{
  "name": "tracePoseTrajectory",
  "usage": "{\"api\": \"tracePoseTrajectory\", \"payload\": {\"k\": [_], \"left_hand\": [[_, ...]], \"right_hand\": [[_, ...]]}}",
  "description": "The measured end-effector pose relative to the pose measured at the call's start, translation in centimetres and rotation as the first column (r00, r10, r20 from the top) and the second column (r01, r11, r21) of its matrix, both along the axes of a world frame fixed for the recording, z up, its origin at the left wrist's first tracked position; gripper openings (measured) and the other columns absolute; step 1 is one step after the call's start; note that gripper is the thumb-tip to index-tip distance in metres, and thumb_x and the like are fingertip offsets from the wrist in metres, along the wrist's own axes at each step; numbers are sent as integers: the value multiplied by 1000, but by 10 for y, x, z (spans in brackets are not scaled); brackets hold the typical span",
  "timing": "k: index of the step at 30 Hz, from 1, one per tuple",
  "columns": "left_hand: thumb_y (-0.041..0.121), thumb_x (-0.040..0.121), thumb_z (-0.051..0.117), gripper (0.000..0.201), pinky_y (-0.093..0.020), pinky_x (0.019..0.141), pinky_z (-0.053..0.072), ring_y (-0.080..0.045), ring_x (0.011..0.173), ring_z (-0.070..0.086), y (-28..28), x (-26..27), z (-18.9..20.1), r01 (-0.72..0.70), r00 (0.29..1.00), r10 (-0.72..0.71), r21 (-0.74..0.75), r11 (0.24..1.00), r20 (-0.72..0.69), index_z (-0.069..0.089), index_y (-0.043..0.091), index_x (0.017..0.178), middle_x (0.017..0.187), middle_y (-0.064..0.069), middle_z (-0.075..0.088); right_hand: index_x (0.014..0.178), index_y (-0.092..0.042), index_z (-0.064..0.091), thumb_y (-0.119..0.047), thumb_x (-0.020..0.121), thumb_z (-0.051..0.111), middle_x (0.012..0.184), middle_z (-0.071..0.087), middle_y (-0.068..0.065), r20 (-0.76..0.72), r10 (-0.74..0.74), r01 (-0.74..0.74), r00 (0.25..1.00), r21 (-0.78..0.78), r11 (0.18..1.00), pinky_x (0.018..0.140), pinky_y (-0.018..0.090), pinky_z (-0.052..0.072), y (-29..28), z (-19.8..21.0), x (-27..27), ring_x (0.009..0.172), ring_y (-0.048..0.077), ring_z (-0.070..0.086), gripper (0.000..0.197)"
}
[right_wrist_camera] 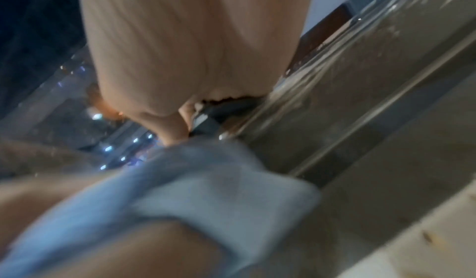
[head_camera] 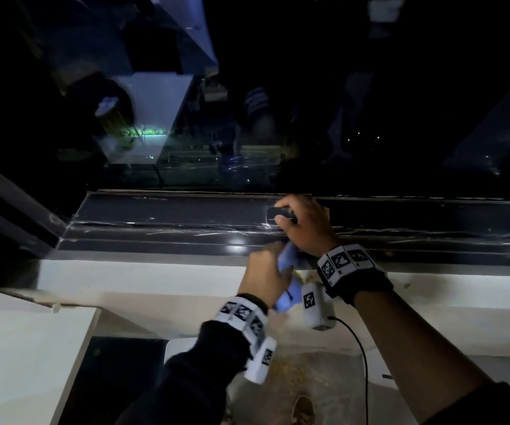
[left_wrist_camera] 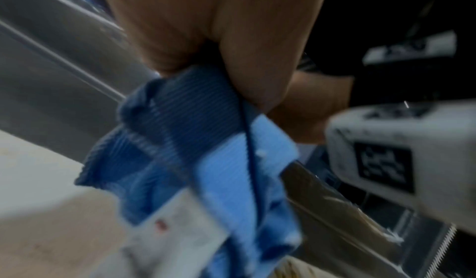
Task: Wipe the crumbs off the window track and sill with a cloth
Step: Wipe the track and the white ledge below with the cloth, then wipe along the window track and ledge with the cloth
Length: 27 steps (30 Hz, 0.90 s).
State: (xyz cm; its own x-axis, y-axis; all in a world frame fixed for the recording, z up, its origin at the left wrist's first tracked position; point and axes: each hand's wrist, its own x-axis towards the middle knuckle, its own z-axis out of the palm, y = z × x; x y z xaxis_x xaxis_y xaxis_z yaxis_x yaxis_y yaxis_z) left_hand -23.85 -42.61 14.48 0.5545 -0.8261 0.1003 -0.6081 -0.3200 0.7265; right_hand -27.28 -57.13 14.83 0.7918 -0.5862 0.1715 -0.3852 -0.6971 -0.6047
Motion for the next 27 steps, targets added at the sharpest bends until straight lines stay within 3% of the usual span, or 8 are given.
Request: {"api": "tracePoseTrajectory", "payload": {"k": [4,7,9,11,15,18,23,27], "left_hand": [[21,83,63,14,-18,56,29,-16,66,48,18,24,15,-239,969,233,-74,968,-79,58,13,94,74,2,59],[22,87,59,3,-14,59,39,-14,71,57,23,26,24,-274,925,232,-106,956,-301,58,20,89,76,6,64],[27,85,58,7,-23,72,49,-10,81,64,25,23,26,-286,847,192,-121,950,-496,62,26,91,86,4,70],[33,81,58,17,-36,82,53,-15,91,66,22,15,29,-266,783,133,-134,954,-608,64,27,96,98,0,70],[30,89,60,22,-37,87,52,-18,97,68,18,-3,30,-243,609,76,-95,965,-789,66,24,109,105,-4,72],[42,90,58,41,-45,94,49,-31,106,64,19,-10,24,-187,416,-20,-107,976,-909,62,13,119,113,-15,68],[34,90,58,18,-38,79,53,-25,94,68,20,-10,11,-270,645,163,-23,963,-747,67,20,98,95,-3,73],[37,86,64,21,-39,80,53,-22,97,67,25,-15,8,-193,631,69,-70,979,-773,65,24,103,102,-2,72]], "right_hand": [[115,-27,61,-35,84,55,115,65,-4,144,-5,-47,990,357,933,99,41,45,-6,15,-13,109,12,60,33],[112,-20,62,-30,92,57,111,63,-4,341,-143,59,929,244,968,93,31,47,2,25,-36,104,9,59,23],[103,-18,60,-32,93,58,99,60,-1,449,-188,119,874,177,977,83,25,47,17,29,-56,92,13,58,18],[98,-17,58,-34,92,61,89,59,2,431,-249,119,867,307,944,74,21,45,35,35,-75,81,11,57,19],[100,-18,61,-49,89,61,98,67,-2,123,-117,-1,985,692,722,83,33,49,66,32,-90,90,7,61,33],[109,-28,61,-51,77,74,110,68,-11,154,-194,-16,969,821,571,89,28,50,77,19,-97,105,7,63,42],[113,-22,61,-28,67,83,118,66,1,183,-350,7,919,879,477,97,44,50,82,5,-111,110,16,64,51],[116,-16,64,-21,72,80,118,68,12,201,-383,-101,902,959,264,92,44,52,86,5,-116,108,27,66,47]]}}
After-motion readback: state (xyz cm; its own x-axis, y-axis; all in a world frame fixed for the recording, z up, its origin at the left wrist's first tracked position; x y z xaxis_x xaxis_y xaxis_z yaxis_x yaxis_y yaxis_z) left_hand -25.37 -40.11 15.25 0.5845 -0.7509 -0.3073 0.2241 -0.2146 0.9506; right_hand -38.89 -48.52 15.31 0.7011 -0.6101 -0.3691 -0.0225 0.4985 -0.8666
